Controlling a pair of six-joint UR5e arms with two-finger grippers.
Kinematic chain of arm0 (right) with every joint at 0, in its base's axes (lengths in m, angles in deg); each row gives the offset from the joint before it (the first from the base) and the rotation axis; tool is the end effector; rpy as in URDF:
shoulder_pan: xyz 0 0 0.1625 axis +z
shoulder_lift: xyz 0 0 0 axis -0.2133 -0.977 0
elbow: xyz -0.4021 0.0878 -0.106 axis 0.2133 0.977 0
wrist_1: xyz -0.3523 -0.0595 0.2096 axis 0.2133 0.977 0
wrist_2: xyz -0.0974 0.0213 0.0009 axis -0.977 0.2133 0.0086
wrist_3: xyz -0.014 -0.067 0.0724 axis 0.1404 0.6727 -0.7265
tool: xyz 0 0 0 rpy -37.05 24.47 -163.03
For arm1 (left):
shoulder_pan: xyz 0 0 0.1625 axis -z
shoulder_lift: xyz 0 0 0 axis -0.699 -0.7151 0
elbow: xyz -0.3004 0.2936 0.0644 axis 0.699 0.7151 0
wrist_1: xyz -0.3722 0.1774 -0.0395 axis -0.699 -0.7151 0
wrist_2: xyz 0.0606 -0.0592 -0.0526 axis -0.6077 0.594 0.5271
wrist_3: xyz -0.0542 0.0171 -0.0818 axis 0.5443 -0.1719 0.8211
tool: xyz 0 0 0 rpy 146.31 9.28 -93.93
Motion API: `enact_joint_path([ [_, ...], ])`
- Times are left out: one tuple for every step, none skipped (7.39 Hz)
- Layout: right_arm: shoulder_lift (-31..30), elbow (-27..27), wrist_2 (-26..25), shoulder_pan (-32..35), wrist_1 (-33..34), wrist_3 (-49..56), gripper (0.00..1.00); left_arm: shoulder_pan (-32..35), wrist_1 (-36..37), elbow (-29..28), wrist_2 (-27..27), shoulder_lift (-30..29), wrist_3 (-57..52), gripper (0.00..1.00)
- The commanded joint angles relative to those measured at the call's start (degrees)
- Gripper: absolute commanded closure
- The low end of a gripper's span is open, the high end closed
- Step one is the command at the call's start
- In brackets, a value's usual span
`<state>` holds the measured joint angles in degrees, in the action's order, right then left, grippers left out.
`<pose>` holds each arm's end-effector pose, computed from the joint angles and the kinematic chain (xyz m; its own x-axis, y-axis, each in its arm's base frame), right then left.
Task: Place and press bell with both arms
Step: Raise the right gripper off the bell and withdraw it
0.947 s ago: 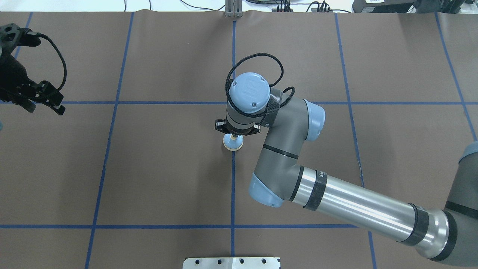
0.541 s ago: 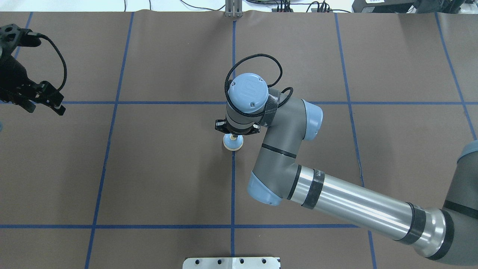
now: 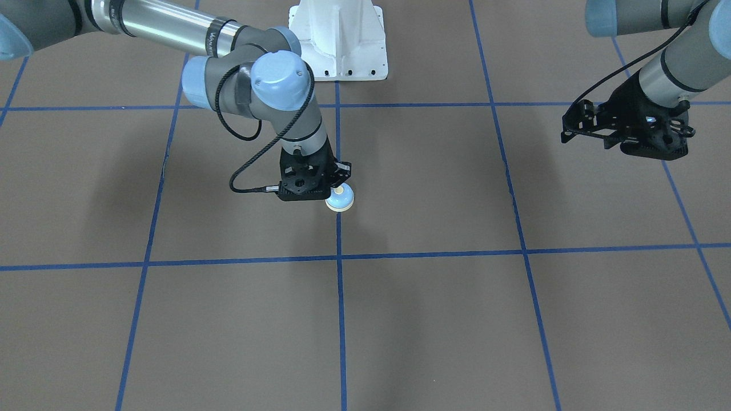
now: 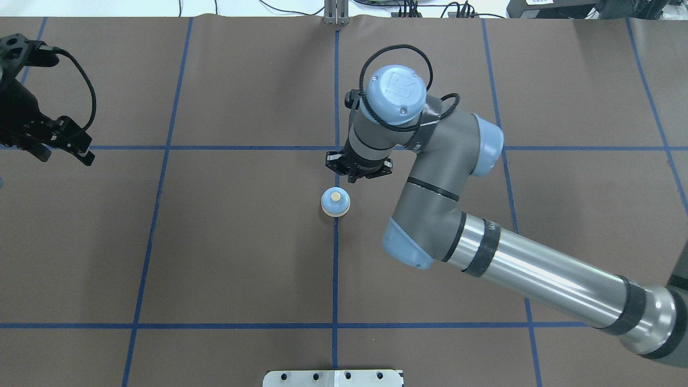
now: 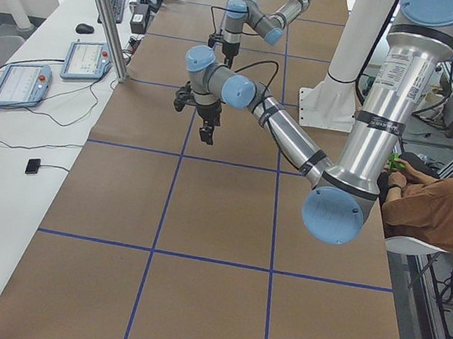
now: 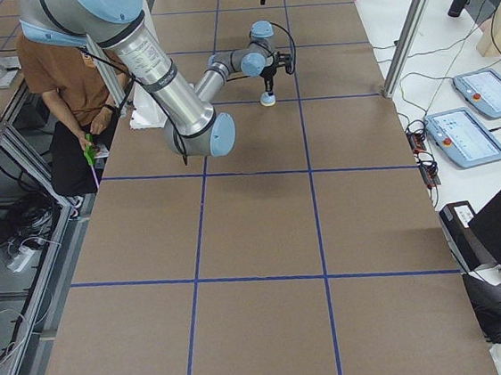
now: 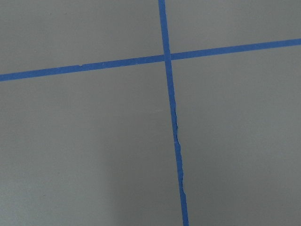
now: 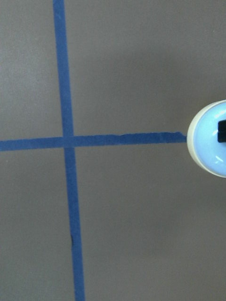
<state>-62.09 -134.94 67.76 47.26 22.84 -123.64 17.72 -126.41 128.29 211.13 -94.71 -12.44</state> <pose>-0.5359 -0.4869 0.2047 0.5888 0.0575 0.8062 -0.0813 0.9966 -0.0117 0.1934 -0.4962 0.3669 0.6344 0.1292 -0.7622 -0.1715 0.9849 0.0242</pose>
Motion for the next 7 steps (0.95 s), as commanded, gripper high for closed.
enact_joint_path([
  [-11.7,-10.9,3.6,5.0,0.1,4.5,1.0,0.2,-0.1,-0.2,0.0,0.1,-0.8,0.12],
  [-18.7,-15.0,5.5,8.6,-0.1,11.5,1.0,0.8,0.0,-0.4,0.0,0.8,-3.6,0.12],
  [-25.2,-17.1,8.7,14.0,-0.5,20.8,1.0,2.5,-0.3,-0.5,0.2,2.7,-7.9,0.12],
  [-30.7,-17.3,11.6,19.6,-0.6,29.2,0.01,4.3,-0.5,-0.5,0.2,4.3,-11.3,0.12],
  [-35.2,-18.2,11.9,24.2,-0.6,35.7,0.0,7.0,-0.6,-1.0,0.3,5.9,-15.9,0.12],
  [-38.7,-17.9,14.4,29.6,-0.5,44.3,0.0,10.6,-0.7,-2.3,0.7,7.7,-22.2,0.1],
  [-42.1,-17.6,17.9,35.7,-0.2,52.5,0.0,12.3,-1.1,-2.4,0.5,9.3,-24.3,0.08],
])
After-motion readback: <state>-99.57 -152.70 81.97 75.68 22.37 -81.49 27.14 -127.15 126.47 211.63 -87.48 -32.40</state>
